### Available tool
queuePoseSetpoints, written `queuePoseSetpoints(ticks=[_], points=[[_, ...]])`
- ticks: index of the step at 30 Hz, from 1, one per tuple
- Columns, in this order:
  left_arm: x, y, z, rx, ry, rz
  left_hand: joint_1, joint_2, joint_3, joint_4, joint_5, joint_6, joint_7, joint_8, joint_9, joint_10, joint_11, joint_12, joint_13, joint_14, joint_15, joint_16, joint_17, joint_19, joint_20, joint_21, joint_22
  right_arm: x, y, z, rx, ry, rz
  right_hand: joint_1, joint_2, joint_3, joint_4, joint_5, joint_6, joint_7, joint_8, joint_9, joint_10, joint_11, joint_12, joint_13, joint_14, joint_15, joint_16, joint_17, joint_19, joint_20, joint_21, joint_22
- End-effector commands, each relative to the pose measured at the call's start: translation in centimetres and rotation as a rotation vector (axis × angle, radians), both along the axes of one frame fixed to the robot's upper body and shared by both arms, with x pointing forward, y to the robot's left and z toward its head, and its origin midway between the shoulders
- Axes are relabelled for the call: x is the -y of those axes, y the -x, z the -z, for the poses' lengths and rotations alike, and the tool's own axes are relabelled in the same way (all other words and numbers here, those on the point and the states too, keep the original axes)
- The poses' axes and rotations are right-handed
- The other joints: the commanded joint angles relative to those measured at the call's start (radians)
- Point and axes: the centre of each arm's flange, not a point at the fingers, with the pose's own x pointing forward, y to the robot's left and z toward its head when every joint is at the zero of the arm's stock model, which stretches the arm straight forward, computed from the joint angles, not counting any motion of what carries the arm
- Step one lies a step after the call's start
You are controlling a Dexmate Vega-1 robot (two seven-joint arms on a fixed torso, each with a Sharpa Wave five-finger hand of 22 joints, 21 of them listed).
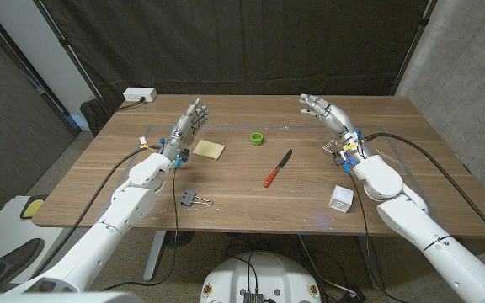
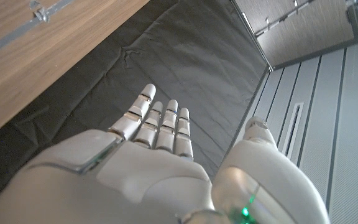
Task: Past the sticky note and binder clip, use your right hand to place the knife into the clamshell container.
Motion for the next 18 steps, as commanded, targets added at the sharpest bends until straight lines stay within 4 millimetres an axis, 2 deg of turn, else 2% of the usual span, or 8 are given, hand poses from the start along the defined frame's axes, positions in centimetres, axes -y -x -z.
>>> queuePoseSetpoints(ticks=[1, 12, 15, 18], points=[[-0.1, 0.5, 0.0, -0.014, -0.047, 0.028, 0.009, 0.002, -0.003, -0.003, -0.001, 0.013, 0.001, 0.003, 0.003, 0.011, 0.000, 0.003, 0.006, 0.011, 0.003, -0.001, 0.003, 0.012, -0.002, -0.005, 0.004, -1.7, 1.7, -0.8, 0.108, 0.163, 0.143, 0.021, 0.001, 0.005, -0.011, 0.005, 0.004, -0.013, 0.001, 0.005, -0.009, -0.008, -0.002, 0.001, -0.007, -0.003, -0.001, 0.003, -0.001, -0.048, -0.004, 0.004], [-0.4, 1.1, -0.1, -0.011, -0.052, 0.017, 0.013, 0.005, -0.004, -0.004, -0.003, 0.014, -0.005, -0.002, 0.003, 0.010, -0.012, -0.004, 0.006, 0.010, 0.000, -0.007, 0.003, 0.010, -0.001, -0.011, 0.004, -2.3, 2.2, -1.5, 0.157, 0.251, 0.214, 0.041, 0.003, 0.011, -0.021, 0.008, 0.011, -0.030, 0.002, 0.005, 0.009, -0.026, 0.003, 0.001, -0.002, -0.007, 0.001, 0.002, -0.003, -0.047, -0.013, 0.004], [-0.6, 1.3, -0.1, -0.009, -0.045, 0.012, 0.014, 0.006, -0.005, -0.005, -0.004, 0.014, -0.007, -0.003, 0.003, 0.010, -0.012, -0.005, 0.006, 0.010, 0.000, -0.008, 0.003, 0.007, 0.001, -0.014, 0.004, -2.4, 2.0, -1.8, 0.159, 0.264, 0.219, 0.053, 0.001, 0.014, -0.028, 0.009, 0.027, -0.042, 0.006, 0.006, 0.037, -0.029, 0.011, 0.000, 0.011, -0.025, 0.004, 0.001, -0.002, -0.045, -0.020, 0.004], [-0.7, 1.4, 0.0, -0.007, -0.043, 0.008, 0.015, 0.006, -0.005, -0.005, -0.005, 0.015, -0.008, -0.005, 0.003, 0.010, -0.009, -0.007, 0.006, 0.009, -0.001, -0.009, 0.003, 0.006, 0.003, -0.015, 0.004, -2.5, 1.8, -1.9, 0.162, 0.274, 0.223, 0.066, 0.002, 0.018, -0.032, 0.010, 0.044, -0.058, 0.010, 0.006, 0.067, -0.059, 0.018, -0.001, 0.018, -0.033, 0.004, 0.001, 0.005, -0.039, -0.026, 0.004]])
